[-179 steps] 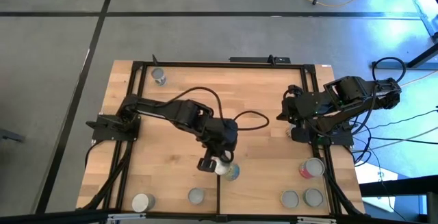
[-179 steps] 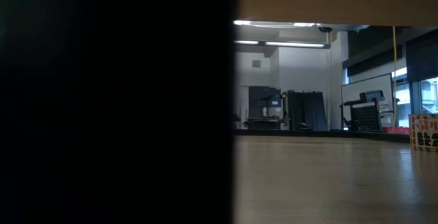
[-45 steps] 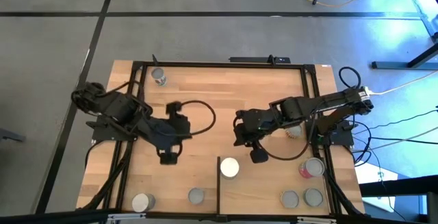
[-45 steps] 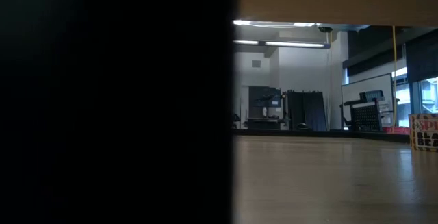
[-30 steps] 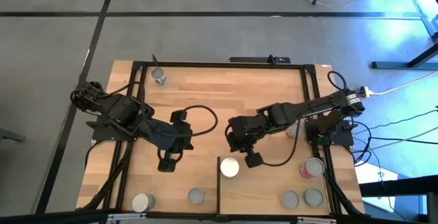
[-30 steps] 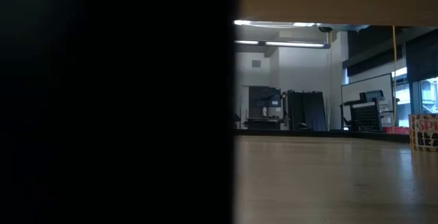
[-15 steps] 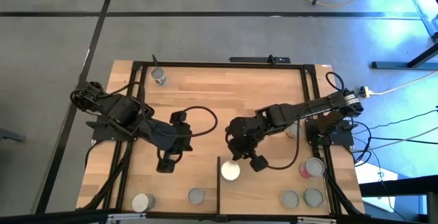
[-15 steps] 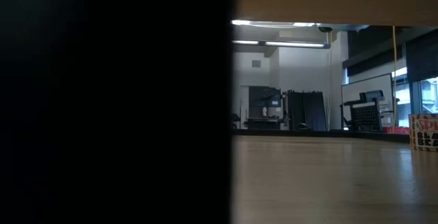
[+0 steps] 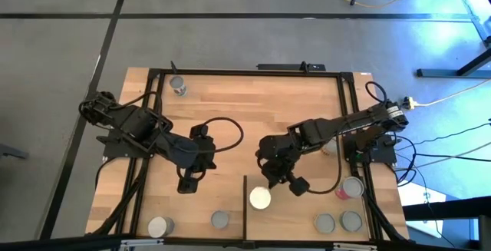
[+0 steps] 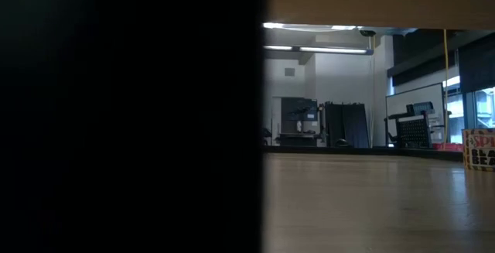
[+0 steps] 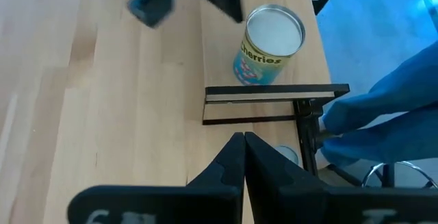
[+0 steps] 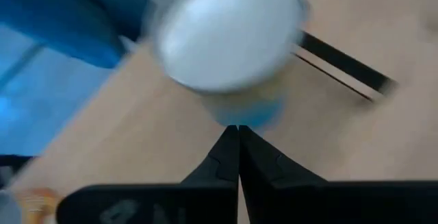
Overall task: Pick and place cans onto a shelf
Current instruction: Put the top canned cherries on the shelf
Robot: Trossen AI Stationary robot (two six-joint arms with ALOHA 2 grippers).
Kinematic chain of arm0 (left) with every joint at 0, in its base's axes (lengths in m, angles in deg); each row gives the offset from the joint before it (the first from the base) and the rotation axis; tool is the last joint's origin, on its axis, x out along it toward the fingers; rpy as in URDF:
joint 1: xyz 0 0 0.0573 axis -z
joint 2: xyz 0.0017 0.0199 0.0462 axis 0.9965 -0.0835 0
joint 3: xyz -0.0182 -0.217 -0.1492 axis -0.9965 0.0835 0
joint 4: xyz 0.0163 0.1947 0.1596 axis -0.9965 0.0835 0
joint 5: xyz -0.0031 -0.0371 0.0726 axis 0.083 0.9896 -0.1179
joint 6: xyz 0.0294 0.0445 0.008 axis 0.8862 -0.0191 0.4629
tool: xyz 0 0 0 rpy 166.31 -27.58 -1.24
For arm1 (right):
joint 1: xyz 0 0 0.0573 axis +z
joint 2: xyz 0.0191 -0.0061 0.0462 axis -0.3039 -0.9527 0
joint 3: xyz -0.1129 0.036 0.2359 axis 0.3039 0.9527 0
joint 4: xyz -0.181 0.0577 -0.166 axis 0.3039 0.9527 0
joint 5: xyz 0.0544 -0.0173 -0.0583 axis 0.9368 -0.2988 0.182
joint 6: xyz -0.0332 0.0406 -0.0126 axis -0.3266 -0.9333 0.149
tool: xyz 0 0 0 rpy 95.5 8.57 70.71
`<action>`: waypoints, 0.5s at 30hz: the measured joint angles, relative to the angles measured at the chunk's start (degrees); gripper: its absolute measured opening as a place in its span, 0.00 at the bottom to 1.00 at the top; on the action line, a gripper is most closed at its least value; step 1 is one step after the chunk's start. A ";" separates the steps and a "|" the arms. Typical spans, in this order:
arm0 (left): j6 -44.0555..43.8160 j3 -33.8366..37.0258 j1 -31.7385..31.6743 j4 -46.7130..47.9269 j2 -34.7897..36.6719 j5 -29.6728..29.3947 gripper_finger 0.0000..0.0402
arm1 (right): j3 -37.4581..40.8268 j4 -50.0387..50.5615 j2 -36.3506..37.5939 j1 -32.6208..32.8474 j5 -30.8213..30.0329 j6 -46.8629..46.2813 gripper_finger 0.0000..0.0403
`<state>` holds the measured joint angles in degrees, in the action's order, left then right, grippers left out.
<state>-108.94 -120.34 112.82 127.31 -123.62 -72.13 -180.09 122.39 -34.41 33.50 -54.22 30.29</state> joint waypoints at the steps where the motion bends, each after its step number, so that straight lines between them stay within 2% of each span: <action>1: -0.08 0.00 0.00 -0.02 0.00 0.00 0.00 | 0.00 0.12 0.42 -0.06 -2.03 -0.21 0.01; 6: -0.16 0.00 0.33 -0.35 0.00 0.00 0.00 | -1.84 -2.41 2.15 -0.11 -6.87 -0.22 0.01; 12: -0.09 0.02 0.35 -0.32 0.00 0.00 0.00 | -2.45 -6.27 1.31 -0.75 -6.66 2.76 0.01; 15: 0.02 0.04 0.33 -0.31 0.00 0.31 0.00 | -2.45 -8.60 0.92 -1.55 -4.31 2.81 0.01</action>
<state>-108.92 -120.30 113.15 127.00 -123.62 -71.82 -182.53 113.78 -33.49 31.95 -58.54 33.10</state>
